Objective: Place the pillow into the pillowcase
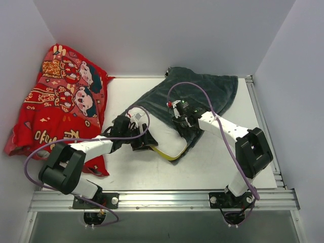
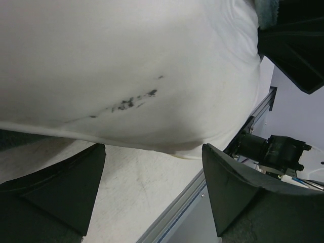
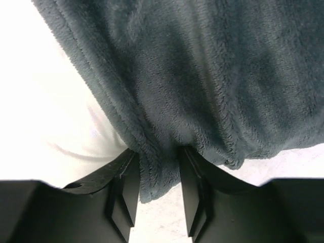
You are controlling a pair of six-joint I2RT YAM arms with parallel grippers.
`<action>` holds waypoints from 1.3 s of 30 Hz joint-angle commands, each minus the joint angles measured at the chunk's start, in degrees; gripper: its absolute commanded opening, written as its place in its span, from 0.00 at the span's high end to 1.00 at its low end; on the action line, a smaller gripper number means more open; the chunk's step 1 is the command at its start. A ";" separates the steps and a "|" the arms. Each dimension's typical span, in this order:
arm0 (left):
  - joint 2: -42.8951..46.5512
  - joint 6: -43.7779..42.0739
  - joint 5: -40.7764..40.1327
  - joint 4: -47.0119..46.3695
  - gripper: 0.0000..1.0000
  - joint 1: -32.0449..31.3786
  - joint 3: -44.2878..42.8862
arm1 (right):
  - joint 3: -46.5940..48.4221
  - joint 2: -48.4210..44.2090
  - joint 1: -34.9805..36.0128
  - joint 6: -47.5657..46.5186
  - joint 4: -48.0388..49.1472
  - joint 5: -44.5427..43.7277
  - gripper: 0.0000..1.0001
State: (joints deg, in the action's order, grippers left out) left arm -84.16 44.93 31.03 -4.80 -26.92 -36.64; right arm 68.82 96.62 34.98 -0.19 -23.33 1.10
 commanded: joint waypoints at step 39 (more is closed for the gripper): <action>-9.20 17.14 -0.27 -22.66 0.34 0.00 -5.64 | 7.19 -3.29 -1.08 4.41 -11.28 25.85 0.69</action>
State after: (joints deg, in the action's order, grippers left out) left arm -99.77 68.49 27.75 -30.92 -29.54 -43.97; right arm 73.54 92.77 30.17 8.36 -29.45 36.64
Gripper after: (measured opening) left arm 0.620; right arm 0.192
